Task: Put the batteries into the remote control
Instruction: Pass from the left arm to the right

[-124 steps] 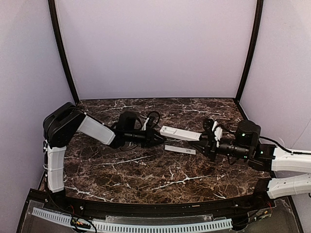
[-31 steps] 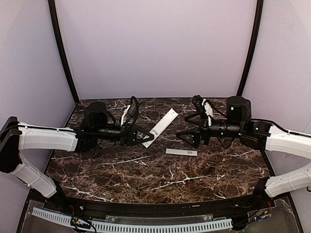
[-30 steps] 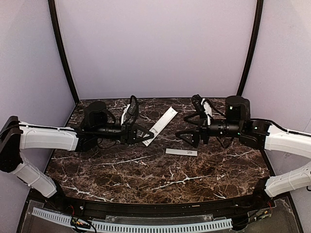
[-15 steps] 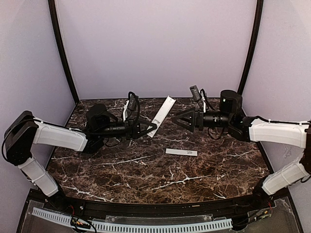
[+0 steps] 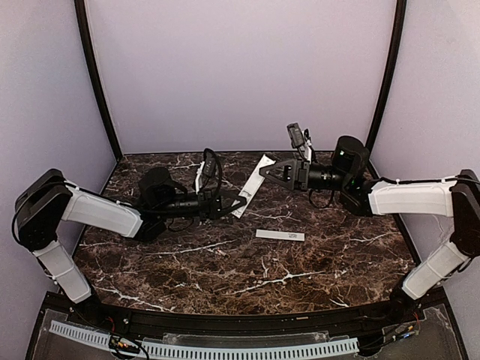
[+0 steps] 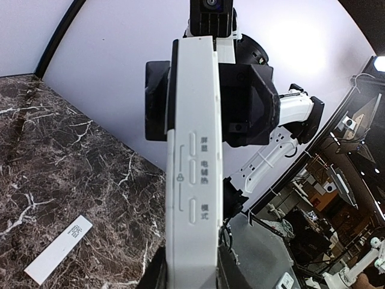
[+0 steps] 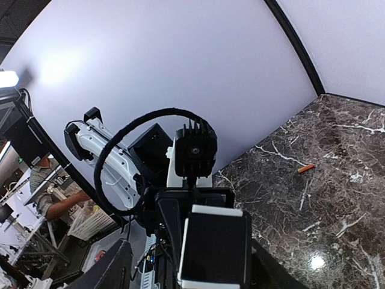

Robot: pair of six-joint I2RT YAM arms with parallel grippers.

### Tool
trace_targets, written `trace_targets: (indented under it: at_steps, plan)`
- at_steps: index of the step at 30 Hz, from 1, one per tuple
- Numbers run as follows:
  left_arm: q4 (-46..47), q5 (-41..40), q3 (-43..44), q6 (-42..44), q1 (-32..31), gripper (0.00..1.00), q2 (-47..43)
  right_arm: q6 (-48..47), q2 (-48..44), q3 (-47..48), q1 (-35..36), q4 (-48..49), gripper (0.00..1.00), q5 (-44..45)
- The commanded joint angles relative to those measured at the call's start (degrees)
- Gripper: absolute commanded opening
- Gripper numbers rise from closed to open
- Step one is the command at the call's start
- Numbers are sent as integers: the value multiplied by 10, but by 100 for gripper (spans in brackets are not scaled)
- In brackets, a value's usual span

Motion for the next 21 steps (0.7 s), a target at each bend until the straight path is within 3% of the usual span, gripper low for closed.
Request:
trace_targets:
  at_steps: [1, 11, 15, 16, 18, 21]
  plan:
    - [35, 2, 5, -10, -4, 0, 6, 18, 13, 19, -1, 51, 54, -16]
    - [-30, -4, 21, 21, -3, 3, 6, 39, 29, 21, -8, 65, 16, -24]
    - [-76, -5, 18, 35, 22, 32, -15, 57, 27, 11, -28, 77, 4, -31]
    - [-81, -9, 15, 29, 30, 45, -21, 61, 24, 7, -35, 76, 1, -32]
    - [-112, -20, 6, 39, 54, 59, -43, 64, 19, -3, -48, 75, 0, -35]
    - [-224, -49, 9, 89, 81, 69, -87, 63, 11, -14, -64, 72, 0, -38]
